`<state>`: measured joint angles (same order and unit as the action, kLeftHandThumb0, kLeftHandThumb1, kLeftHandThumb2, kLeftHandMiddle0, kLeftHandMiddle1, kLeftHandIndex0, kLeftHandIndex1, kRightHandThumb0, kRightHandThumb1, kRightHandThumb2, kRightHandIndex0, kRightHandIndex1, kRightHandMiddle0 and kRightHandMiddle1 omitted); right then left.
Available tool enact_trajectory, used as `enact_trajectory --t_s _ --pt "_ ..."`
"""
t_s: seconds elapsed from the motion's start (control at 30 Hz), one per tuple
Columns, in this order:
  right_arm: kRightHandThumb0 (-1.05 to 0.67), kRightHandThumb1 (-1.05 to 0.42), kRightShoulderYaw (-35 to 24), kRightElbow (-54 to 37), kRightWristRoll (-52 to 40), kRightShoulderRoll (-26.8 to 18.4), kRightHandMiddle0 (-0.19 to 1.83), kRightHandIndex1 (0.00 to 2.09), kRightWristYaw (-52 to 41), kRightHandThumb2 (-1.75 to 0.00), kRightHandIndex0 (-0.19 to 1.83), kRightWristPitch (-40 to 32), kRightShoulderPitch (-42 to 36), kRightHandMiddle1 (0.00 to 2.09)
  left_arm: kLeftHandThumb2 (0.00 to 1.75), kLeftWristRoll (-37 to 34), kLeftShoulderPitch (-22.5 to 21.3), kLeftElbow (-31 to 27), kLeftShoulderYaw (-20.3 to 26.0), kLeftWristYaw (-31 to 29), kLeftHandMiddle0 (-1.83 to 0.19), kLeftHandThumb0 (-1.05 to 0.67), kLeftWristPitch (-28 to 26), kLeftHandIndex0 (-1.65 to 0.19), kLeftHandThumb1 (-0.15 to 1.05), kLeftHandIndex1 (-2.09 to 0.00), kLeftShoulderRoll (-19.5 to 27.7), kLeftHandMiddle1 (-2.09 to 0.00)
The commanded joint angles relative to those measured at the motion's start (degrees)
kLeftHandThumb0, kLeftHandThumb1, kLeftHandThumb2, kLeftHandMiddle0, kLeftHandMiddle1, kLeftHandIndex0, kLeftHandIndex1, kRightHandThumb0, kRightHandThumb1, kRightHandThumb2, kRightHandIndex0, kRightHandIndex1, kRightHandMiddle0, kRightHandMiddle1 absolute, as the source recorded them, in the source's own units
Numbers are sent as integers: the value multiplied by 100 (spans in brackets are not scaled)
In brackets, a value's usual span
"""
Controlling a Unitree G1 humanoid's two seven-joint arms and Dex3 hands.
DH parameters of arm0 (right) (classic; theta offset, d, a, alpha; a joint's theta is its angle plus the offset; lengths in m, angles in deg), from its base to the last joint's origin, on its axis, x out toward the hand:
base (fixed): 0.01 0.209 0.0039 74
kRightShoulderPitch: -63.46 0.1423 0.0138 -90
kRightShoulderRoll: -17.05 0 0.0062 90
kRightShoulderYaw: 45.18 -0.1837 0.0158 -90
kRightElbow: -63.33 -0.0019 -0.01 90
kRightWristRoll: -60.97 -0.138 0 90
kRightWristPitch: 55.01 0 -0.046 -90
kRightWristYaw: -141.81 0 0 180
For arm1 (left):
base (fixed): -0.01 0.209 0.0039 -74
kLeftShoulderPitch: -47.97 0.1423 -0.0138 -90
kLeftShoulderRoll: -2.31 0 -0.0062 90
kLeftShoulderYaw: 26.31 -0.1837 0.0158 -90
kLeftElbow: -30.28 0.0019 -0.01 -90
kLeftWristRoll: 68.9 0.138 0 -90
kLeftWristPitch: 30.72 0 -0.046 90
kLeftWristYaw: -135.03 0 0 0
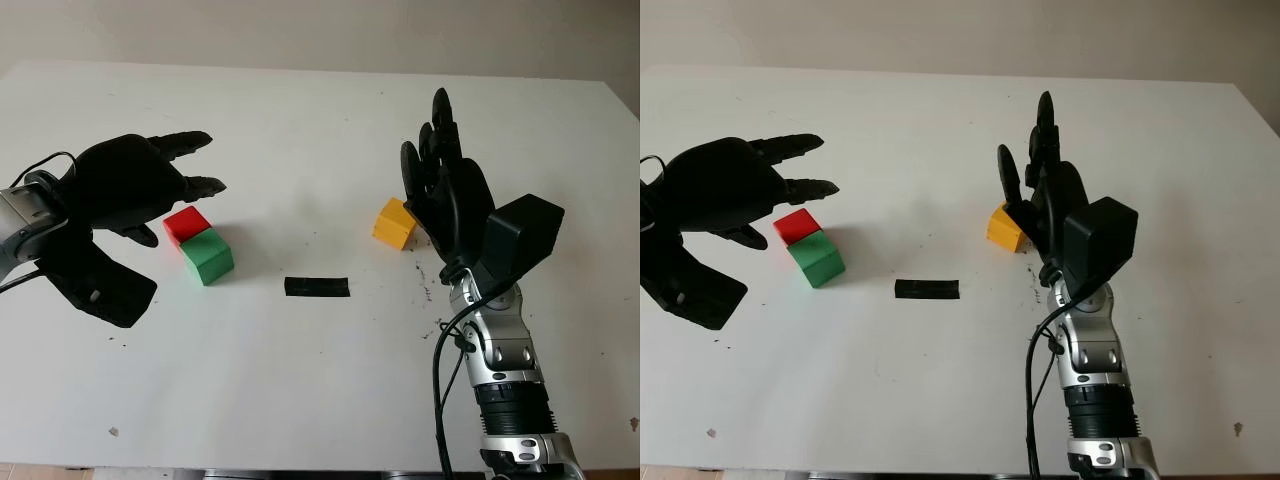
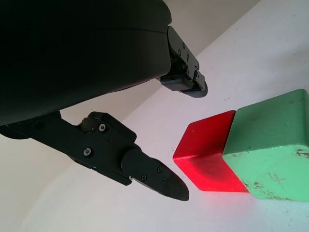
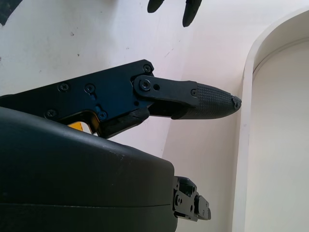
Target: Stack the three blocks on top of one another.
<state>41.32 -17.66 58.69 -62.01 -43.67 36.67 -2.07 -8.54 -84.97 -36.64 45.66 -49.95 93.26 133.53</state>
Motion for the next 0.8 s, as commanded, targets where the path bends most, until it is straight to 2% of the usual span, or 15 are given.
enact_trajectory --t_s 0.0,0.4,0.77 --pt "-70 -105 8 -71 2 -34 -19 0 2 -53 -19 -31 21 0 5 69 -162 64 -81 109 -7 -44 41 -47 81 -9 51 -6" --pt "-71 -105 11 -73 6 -48 -19 0 11 -52 -19 -9 1 0 5 25 -242 543 -195 771 -16 -45 286 -67 79 -12 -81 -8" --pt "-69 -105 -31 -99 -35 -80 -19 0 -7 -53 -19 -3 -40 0 6 -234 -150 486 -194 482 -16 -48 202 -73 81 -10 -239 -5"
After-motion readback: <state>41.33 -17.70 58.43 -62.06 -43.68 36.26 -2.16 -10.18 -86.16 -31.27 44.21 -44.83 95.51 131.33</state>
